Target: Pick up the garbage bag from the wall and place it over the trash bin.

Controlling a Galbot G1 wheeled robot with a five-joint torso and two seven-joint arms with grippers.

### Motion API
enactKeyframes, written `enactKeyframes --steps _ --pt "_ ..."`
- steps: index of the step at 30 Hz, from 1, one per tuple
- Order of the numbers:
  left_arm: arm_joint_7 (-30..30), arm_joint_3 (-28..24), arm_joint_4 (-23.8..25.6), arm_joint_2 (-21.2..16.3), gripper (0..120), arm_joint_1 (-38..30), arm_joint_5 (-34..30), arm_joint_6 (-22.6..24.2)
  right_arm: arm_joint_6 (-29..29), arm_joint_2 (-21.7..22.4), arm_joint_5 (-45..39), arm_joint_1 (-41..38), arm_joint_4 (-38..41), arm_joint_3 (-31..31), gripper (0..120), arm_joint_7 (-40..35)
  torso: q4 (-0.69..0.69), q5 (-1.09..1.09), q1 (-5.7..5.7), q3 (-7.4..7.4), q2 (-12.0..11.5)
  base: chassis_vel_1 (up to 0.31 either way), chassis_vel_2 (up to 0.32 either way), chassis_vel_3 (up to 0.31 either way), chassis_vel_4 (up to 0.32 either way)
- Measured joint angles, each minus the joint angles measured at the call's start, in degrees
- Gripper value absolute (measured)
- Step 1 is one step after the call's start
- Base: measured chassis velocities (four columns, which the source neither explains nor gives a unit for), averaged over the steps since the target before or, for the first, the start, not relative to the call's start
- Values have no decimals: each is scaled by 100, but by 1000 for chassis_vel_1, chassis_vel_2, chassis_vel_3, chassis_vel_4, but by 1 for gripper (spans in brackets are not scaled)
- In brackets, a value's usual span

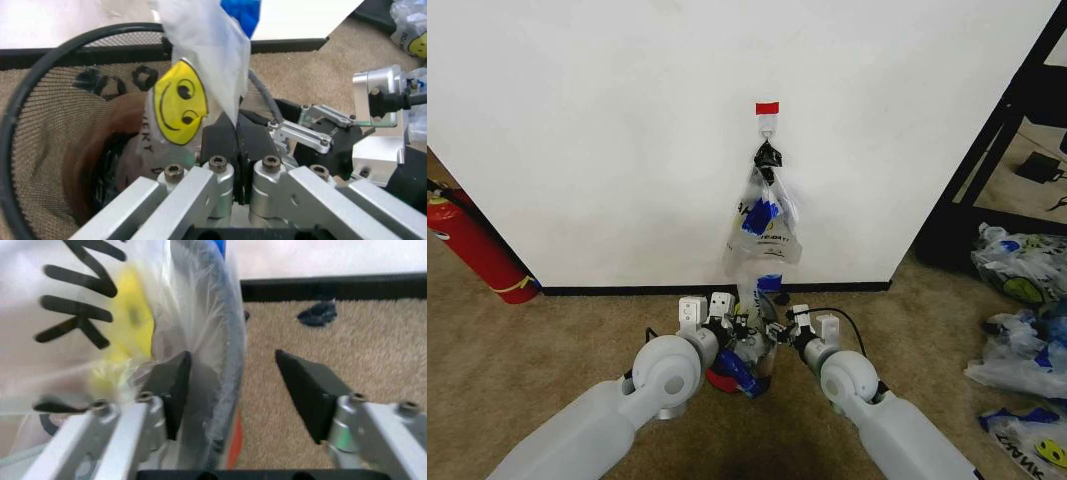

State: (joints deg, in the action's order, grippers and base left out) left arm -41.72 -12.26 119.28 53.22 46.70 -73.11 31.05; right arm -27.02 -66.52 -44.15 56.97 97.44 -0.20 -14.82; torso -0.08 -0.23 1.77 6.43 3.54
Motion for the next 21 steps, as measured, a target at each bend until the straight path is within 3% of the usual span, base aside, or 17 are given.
enactKeyframes --steps 8,10,14,21 --pt "5 161 125 -112 0 128 0 5 -26 -106 -174 -28 -75 2 16 -128 0 0 0 0 0 0 0 0 0" --pt "5 167 131 -117 0 134 0 5 -23 -109 -174 -28 -75 1 16 -136 0 0 0 0 0 0 0 0 0" --pt "3 216 175 -150 0 182 2 9 19 -123 -171 -10 -66 3 0 -229 0 0 0 0 0 0 0 0 0" --pt "-34 305 295 -195 0 219 -2 23 105 -102 -242 91 38 95 0 -284 1 1 0 0 0 0 0 0 0"
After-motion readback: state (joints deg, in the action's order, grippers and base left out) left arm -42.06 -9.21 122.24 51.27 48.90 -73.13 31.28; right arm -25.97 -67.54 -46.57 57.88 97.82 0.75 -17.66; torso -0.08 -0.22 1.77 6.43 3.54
